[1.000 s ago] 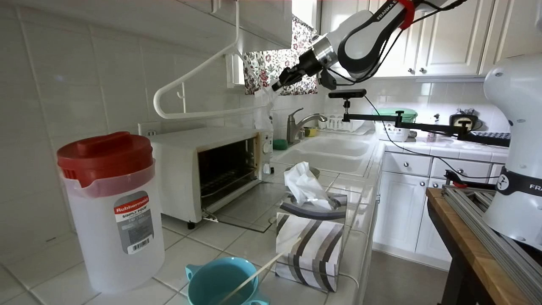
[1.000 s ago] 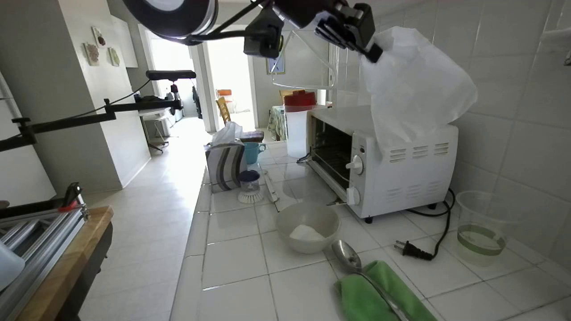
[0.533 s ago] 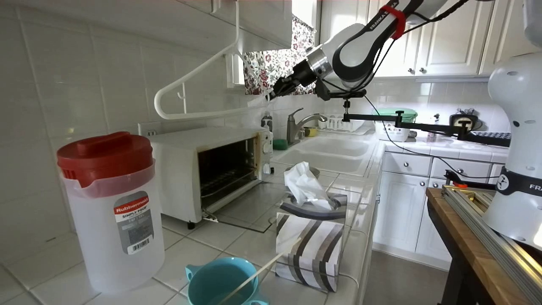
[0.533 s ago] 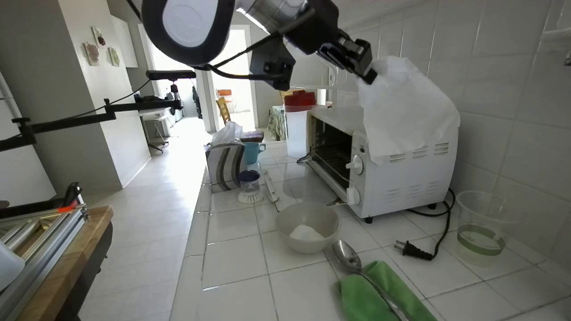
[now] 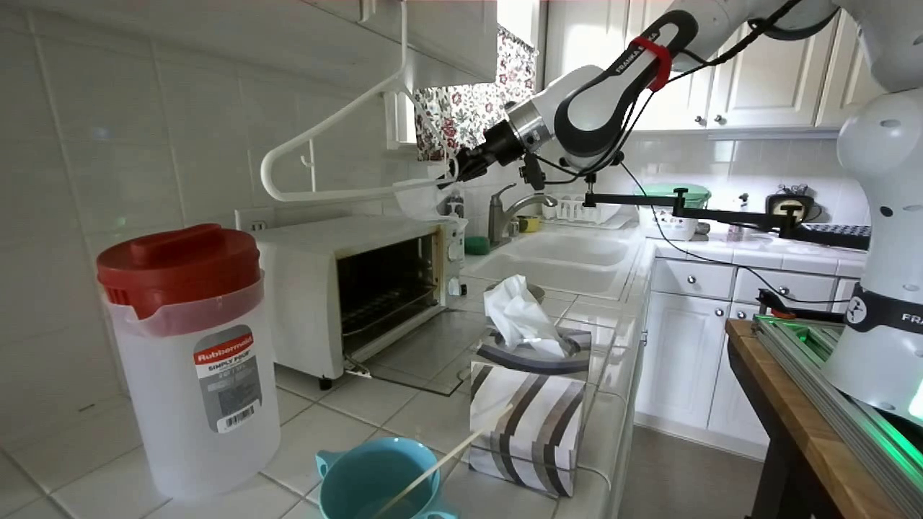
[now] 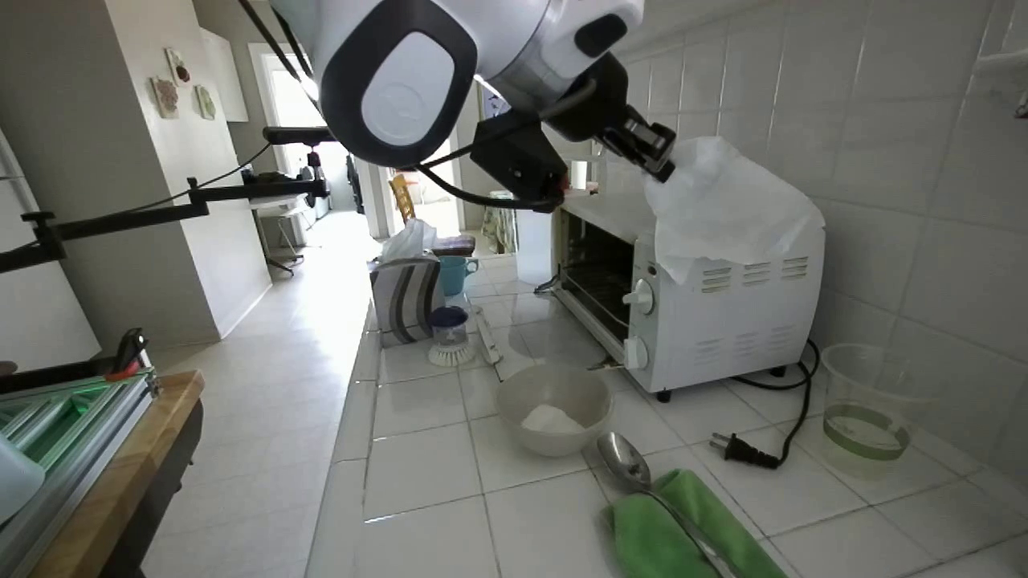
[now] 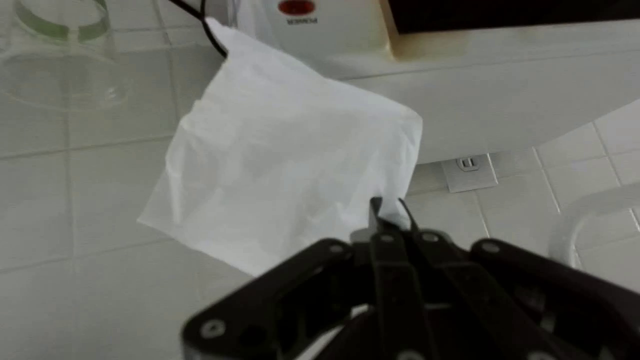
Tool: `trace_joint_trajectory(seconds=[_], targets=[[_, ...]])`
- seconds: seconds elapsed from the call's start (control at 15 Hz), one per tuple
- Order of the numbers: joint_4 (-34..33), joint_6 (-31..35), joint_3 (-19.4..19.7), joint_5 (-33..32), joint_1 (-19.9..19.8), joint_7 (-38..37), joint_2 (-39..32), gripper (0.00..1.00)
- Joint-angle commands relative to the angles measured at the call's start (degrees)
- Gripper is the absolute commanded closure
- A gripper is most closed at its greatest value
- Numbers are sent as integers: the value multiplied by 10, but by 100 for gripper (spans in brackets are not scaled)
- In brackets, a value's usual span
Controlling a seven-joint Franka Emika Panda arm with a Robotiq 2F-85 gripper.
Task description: Use the paper towel to clean the top of the grill
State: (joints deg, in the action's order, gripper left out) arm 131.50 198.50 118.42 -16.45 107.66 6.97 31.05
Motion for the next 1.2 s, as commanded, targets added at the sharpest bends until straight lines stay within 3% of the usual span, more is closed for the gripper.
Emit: trace_joint_trajectory(seconds=[0.0, 1.13], targets=[[-27, -13, -10, 1, 2, 72, 61, 100], [-59, -151, -20, -10, -1, 111, 83, 100]])
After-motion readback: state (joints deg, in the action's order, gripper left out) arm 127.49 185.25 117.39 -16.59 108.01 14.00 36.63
